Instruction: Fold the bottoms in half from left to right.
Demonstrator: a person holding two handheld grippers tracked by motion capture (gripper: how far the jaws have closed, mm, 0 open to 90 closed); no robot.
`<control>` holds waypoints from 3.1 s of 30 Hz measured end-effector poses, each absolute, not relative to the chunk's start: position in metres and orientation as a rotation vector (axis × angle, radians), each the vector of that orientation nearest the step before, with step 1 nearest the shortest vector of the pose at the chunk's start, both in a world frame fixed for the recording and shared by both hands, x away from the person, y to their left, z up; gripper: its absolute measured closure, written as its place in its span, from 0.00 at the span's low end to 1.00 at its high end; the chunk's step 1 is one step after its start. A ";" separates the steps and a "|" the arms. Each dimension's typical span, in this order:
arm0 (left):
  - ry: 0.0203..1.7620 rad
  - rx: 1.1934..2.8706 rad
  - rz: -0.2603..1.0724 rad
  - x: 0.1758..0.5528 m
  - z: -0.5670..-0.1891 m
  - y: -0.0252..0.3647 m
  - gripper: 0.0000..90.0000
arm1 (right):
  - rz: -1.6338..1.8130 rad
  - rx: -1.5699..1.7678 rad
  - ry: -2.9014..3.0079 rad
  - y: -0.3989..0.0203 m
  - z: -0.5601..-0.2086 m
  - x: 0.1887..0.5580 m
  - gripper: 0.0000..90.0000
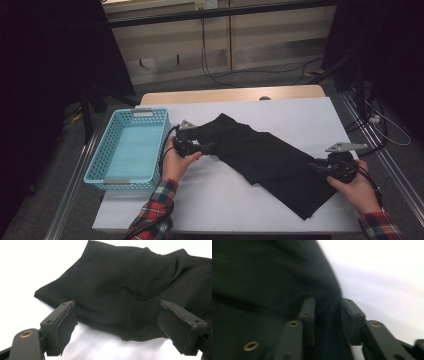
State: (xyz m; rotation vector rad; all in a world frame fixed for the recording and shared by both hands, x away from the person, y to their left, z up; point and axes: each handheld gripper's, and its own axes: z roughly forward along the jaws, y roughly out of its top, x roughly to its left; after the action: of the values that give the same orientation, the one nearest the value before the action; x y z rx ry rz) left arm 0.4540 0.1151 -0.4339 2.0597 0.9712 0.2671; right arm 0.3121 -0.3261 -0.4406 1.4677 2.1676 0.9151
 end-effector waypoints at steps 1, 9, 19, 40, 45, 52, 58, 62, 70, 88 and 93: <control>0.973 2.058 0.268 0.454 -0.434 0.115 0.18 | 0.927 1.461 2.167 -0.322 -0.439 0.311 0.65; 0.982 2.051 0.268 0.452 -0.438 0.114 0.18 | 1.015 1.369 2.209 -0.290 -0.435 0.305 0.44; 0.984 2.065 0.268 0.452 -0.441 0.114 0.18 | 1.074 1.294 2.280 -0.254 -0.440 0.297 0.35; 0.984 2.079 0.277 0.454 -0.444 0.104 0.20 | 1.169 1.143 2.406 -0.217 -0.435 0.276 0.75; 1.009 2.070 0.276 0.454 -0.446 0.103 0.23 | 1.090 1.092 2.441 -0.208 -0.447 0.280 0.68; 1.060 2.055 0.253 0.458 -0.447 0.106 0.31 | 1.012 1.042 2.443 -0.202 -0.450 0.286 0.95; 1.095 2.056 0.282 0.461 -0.450 0.106 0.40 | 1.036 1.034 2.481 -0.208 -0.447 0.279 0.97; 1.129 2.036 0.291 0.466 -0.452 0.107 0.54 | 1.037 1.019 2.508 -0.211 -0.446 0.275 0.97; 1.132 2.044 0.215 0.469 -0.453 0.101 0.91 | 1.043 1.010 2.539 -0.218 -0.445 0.269 0.98; 1.141 1.989 0.228 0.476 -0.440 0.112 0.94 | 1.105 0.961 2.565 -0.232 -0.440 0.258 0.92; 1.143 1.997 0.219 0.475 -0.441 0.112 0.94 | 1.161 0.934 2.511 -0.211 -0.435 0.259 0.82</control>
State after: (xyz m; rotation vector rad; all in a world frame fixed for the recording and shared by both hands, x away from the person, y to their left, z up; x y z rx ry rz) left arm 0.4754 0.1116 -0.4414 1.9971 1.1434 0.2195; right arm 0.2595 -0.2108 -0.4349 0.9338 2.5107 1.1610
